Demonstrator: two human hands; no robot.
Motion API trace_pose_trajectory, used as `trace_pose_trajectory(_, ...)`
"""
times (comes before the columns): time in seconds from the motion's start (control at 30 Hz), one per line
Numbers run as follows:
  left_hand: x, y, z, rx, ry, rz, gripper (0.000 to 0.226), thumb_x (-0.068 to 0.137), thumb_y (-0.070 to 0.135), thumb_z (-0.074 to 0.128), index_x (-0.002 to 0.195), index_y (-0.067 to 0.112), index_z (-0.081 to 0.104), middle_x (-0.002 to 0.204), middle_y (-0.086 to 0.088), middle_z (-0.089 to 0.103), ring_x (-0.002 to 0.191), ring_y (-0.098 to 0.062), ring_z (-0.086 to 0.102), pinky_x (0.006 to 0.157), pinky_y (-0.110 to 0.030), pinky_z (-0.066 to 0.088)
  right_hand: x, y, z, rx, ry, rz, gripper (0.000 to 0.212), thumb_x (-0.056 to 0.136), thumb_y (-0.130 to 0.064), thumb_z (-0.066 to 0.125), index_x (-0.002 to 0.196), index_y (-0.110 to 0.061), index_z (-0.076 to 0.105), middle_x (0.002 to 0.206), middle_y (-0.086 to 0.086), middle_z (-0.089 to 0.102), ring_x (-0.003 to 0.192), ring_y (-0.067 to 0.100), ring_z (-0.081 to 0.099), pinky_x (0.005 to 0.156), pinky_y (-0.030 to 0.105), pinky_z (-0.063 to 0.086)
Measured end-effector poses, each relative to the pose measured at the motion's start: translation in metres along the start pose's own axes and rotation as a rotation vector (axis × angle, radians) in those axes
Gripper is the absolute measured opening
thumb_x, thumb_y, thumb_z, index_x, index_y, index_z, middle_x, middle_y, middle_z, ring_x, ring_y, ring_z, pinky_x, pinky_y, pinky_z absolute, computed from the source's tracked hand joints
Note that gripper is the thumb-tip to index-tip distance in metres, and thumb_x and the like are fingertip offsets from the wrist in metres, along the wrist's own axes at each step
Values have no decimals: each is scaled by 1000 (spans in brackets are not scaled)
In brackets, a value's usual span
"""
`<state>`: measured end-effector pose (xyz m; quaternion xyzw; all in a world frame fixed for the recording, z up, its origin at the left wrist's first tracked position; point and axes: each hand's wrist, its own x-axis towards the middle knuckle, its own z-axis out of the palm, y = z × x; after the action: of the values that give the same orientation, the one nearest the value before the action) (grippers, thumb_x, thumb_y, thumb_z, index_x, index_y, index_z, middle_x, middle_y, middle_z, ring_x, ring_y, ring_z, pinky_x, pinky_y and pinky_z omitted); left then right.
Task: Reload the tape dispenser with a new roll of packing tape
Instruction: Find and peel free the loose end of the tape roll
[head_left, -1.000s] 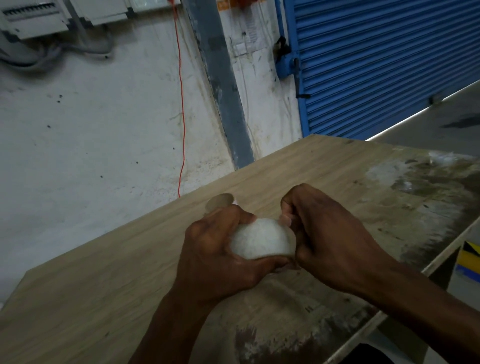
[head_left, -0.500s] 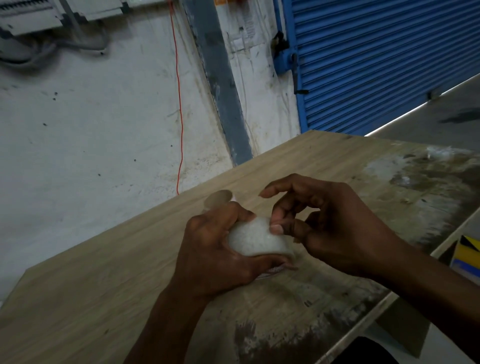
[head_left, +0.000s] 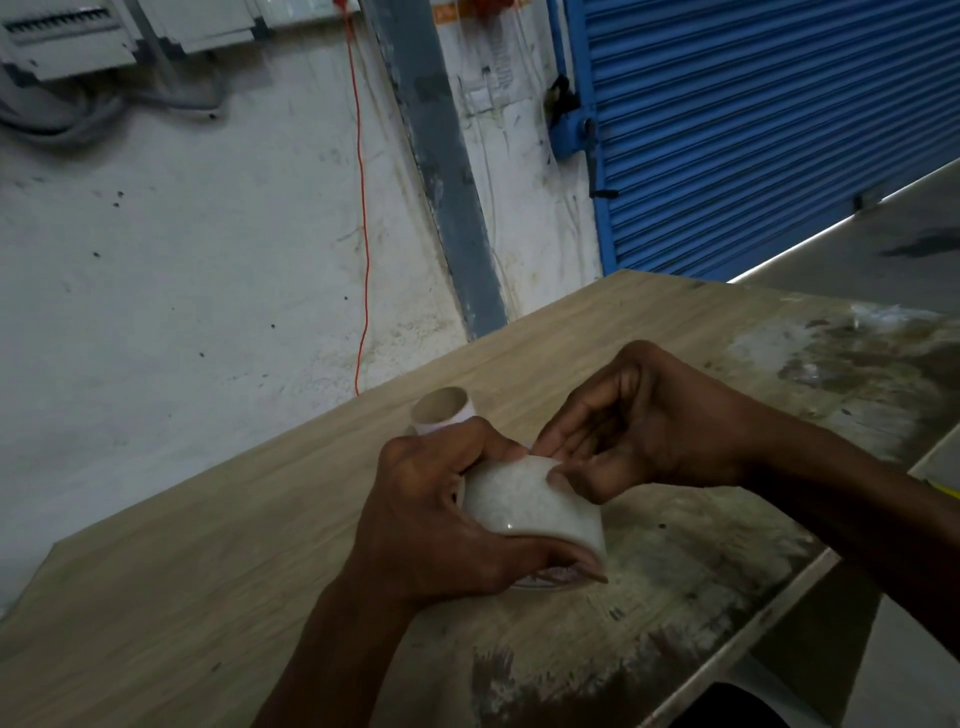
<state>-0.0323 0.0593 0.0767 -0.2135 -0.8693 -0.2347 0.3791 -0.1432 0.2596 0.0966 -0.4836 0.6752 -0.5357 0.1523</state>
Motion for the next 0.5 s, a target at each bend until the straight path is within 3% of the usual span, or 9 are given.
trace_pose_trajectory(0.13, -1, -1, 2, -24, -37, -7, 67, 44, 51, 101, 87, 6, 75, 82, 8, 73, 71, -1, 67, 62, -18, 49, 3, 1, 0, 5, 31, -23, 20, 74, 9, 83, 90, -2, 82, 86, 16, 79, 83, 43, 75, 74, 48, 64)
trace_pose_trajectory(0.27, -1, -2, 0, -31, 1, -1, 65, 42, 47, 103, 88, 12, 73, 83, 3, 75, 70, -5, 68, 61, -21, 51, 2, -5, -3, 82, 16, 29, 16, 77, -4, 82, 92, 0, 81, 88, 16, 79, 83, 34, 77, 72, 37, 63)
trace_pose_trajectory(0.37, 0, -1, -2, -42, -13, 2, 60, 50, 52, 96, 85, 8, 75, 78, 4, 73, 69, -7, 69, 58, -29, 53, 2, -13, -1, 24, -109, 94, 30, 71, -19, 86, 95, -2, 81, 90, 14, 80, 86, 31, 77, 80, 42, 64)
trace_pose_trajectory(0.5, 3, 6, -3, -91, -90, -12, 58, 55, 51, 90, 85, 4, 74, 82, 8, 72, 75, 0, 67, 67, -12, 50, 4, -22, -2, -45, -140, 120, 22, 72, -16, 86, 88, -1, 81, 84, 14, 79, 80, 29, 77, 76, 44, 63)
